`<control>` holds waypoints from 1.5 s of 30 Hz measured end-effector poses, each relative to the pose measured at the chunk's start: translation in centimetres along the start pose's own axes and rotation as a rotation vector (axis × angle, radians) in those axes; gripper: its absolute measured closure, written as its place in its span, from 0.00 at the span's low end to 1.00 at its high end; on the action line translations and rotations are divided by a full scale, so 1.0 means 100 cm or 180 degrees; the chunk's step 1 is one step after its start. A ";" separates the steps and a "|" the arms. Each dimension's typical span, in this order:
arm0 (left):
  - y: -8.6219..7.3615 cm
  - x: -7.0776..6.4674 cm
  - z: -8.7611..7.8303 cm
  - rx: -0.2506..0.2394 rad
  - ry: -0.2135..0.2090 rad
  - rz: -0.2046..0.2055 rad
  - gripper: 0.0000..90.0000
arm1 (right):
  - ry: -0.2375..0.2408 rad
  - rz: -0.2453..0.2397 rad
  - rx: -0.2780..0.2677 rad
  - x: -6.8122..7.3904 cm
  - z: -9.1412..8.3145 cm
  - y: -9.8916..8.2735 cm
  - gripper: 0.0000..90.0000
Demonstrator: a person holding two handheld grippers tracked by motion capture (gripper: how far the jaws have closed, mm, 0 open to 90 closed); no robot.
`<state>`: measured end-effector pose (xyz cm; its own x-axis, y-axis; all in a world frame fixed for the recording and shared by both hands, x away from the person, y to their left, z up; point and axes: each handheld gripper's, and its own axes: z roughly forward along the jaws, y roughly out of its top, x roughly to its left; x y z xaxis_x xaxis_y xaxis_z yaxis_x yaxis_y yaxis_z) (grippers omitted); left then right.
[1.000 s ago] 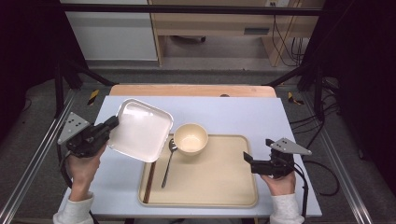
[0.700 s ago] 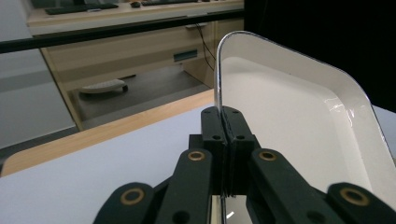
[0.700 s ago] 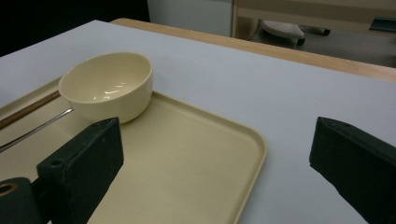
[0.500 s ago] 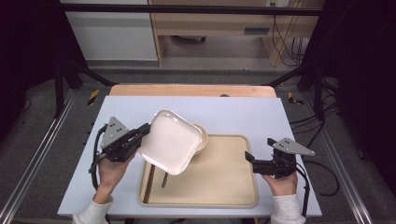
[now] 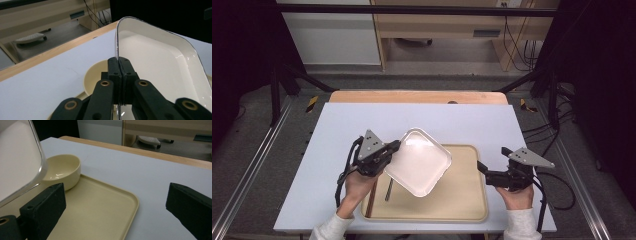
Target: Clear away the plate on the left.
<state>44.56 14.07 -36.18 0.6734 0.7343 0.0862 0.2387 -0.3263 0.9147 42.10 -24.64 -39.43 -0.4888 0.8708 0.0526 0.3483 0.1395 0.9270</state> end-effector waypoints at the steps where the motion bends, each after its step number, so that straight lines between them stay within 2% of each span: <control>1: 0.000 -0.002 0.002 0.0009 -0.0010 -0.0003 0.98 | -0.0004 0.0004 -0.0003 0.000 0.000 0.000 0.03; 5: -0.001 -0.010 0.013 0.0065 -0.0056 0.0013 0.98 | -0.0003 0.0006 -0.0018 -0.001 -0.001 0.001 0.04; 12: -0.007 -0.029 0.036 0.0127 -0.0175 -0.0048 0.98 | -0.0001 0.0002 -0.0015 -0.001 -0.002 0.001 0.03; 15: -0.009 -0.037 0.043 0.0151 -0.0169 -0.0040 0.98 | 0.0001 0.0013 -0.0019 -0.001 -0.002 0.001 0.04; 23: -0.022 -0.053 0.064 0.0266 -0.0272 -0.0154 0.98 | 0.0005 0.0004 -0.0025 -0.001 -0.002 0.001 0.04; 33: -0.035 -0.062 0.083 0.0379 -0.0304 -0.0218 0.98 | 0.0014 -0.0002 -0.0023 0.000 -0.002 0.001 0.04; 37: -0.039 -0.064 0.089 0.0394 -0.0357 -0.0312 0.98 | 0.0018 0.0002 -0.0021 0.000 -0.001 0.001 0.04; 40: -0.041 -0.067 0.093 0.0412 -0.0364 -0.0327 0.98 | 0.0018 0.0006 -0.0018 0.000 -0.001 0.001 0.04; 45: -0.045 -0.071 0.097 0.0485 -0.0332 -0.0278 0.98 | 0.0015 0.0002 -0.0017 0.000 -0.001 0.001 0.04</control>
<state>45.50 4.61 -44.75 0.7123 0.7007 -0.0395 0.3972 -0.3561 0.8459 42.04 -24.68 -39.31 -0.4922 0.8687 0.0551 0.3444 0.1363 0.9289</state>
